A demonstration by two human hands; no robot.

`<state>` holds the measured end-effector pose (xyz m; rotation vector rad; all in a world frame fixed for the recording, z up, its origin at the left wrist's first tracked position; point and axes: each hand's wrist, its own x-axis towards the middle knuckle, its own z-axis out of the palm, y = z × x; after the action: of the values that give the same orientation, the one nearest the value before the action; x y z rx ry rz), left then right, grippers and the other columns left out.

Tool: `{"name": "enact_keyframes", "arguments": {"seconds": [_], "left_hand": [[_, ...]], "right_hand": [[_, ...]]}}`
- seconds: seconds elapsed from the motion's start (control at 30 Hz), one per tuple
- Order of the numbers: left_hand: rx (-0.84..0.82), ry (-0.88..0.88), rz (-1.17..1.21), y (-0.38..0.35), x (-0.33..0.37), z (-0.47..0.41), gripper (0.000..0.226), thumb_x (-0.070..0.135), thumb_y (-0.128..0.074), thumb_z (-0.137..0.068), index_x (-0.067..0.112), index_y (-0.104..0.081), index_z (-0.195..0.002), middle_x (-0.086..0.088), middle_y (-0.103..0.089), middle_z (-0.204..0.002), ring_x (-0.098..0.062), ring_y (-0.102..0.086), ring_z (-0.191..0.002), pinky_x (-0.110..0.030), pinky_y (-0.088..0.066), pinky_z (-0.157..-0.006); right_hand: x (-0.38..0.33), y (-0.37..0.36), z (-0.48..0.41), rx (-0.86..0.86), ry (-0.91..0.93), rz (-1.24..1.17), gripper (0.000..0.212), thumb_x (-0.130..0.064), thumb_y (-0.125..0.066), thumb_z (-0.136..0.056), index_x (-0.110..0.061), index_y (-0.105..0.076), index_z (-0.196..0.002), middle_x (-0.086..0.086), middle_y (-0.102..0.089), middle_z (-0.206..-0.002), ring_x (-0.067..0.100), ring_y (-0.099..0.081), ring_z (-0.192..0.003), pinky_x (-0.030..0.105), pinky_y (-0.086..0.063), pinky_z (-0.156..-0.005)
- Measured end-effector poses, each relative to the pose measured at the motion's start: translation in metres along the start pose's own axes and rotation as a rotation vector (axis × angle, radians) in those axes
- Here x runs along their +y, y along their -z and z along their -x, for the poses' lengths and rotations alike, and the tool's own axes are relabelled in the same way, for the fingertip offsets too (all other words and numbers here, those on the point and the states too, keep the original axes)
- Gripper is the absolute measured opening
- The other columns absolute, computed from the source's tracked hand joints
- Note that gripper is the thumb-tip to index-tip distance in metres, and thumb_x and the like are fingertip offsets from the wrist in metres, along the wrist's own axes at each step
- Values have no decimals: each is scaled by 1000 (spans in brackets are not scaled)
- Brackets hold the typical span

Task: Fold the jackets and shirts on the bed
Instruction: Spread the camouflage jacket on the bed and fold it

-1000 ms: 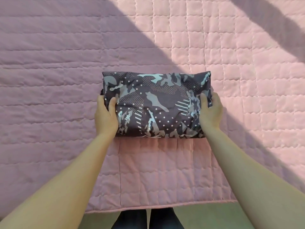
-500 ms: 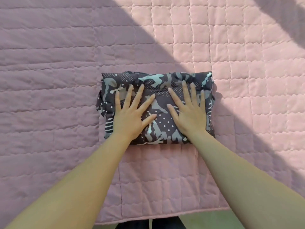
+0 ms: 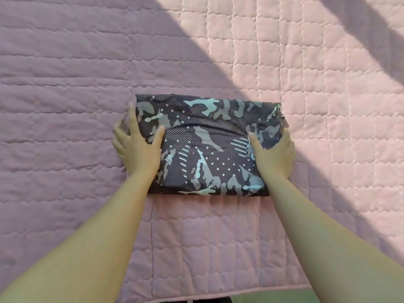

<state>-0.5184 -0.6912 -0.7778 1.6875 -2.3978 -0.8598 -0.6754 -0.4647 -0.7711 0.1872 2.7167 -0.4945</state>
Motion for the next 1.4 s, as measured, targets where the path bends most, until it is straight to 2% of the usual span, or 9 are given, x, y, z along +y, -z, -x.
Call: {"name": "enact_keyframes", "arguments": {"seconds": [0.17, 0.37, 0.5, 0.6, 0.73, 0.9, 1.23, 1.33, 1.4], "left_hand": [[-181, 393, 267, 6, 4, -6, 78, 66, -54, -83, 14, -37, -139, -11, -47, -138, -34, -48, -124, -46, -40, -103], [-244, 331, 517, 30, -6, 0, 53, 55, -46, -95, 9, -61, -116, -9, -65, -115, -29, -59, -109, -43, -47, -96], [-98, 361, 571, 59, -27, 27, 48, 53, -44, -96, 11, -61, -113, -1, -62, -105, -21, -57, -100, -33, -45, -87], [13, 428, 639, 87, -56, 56, 51, 54, -45, -95, 11, -60, -117, -1, -64, -111, -21, -58, -106, -35, -46, -93], [162, 538, 709, 129, -106, 101, 56, 57, -43, -95, 11, -58, -124, -3, -64, -120, -22, -58, -111, -41, -45, -100], [361, 678, 778, 193, -168, 162, 52, 53, -42, -97, 16, -52, -131, 9, -55, -118, -12, -51, -109, -30, -40, -94], [668, 958, 895, 278, -333, 273, 43, 49, -44, -97, 15, -56, -119, 1, -60, -120, -17, -56, -108, -33, -44, -93], [712, 1049, 925, 291, -401, 305, 43, 52, -45, -95, 16, -58, -116, 0, -63, -115, -18, -59, -105, -38, -48, -93], [731, 1131, 976, 298, -456, 330, 50, 56, -45, -93, 18, -57, -124, -1, -64, -118, -20, -60, -107, -43, -49, -96]], "right_hand": [[-1, 12, -10, -199, -198, -526, 96, -67, -72, -64, -37, -32, -146, -7, -56, -133, 17, -56, -118, 41, -45, -104], [-12, 29, 10, -156, -22, -515, 57, -48, -56, -92, -16, -45, -138, -6, -54, -120, 16, -51, -112, 39, -42, -105], [-29, 29, 43, -176, 80, -512, 68, -64, -54, -85, -23, -47, -139, -8, -55, -134, 14, -51, -123, 39, -40, -108], [-48, 28, 69, -232, 201, -502, 53, -50, -52, -94, -21, -48, -138, -7, -57, -129, 12, -53, -118, 29, -41, -100], [-82, 24, 118, -342, 343, -436, 50, -53, -51, -93, -24, -51, -133, -4, -60, -126, 13, -55, -113, 35, -43, -101], [-118, 6, 202, -488, 508, -365, 47, -54, -51, -92, -24, -56, -129, -7, -66, -117, 12, -61, -107, 40, -49, -97], [-162, -70, 410, -733, 788, -203, 35, -40, -55, -95, -20, -60, -124, -4, -68, -114, 12, -64, -106, 35, -51, -94], [-162, -111, 479, -788, 859, -124, 30, -38, -54, -97, -20, -61, -119, -7, -67, -109, 3, -64, -94, 23, -52, -89], [-161, -148, 531, -821, 896, -71, 29, -39, -53, -96, -23, -61, -119, -6, -67, -110, 9, -63, -100, 30, -51, -92]]}}
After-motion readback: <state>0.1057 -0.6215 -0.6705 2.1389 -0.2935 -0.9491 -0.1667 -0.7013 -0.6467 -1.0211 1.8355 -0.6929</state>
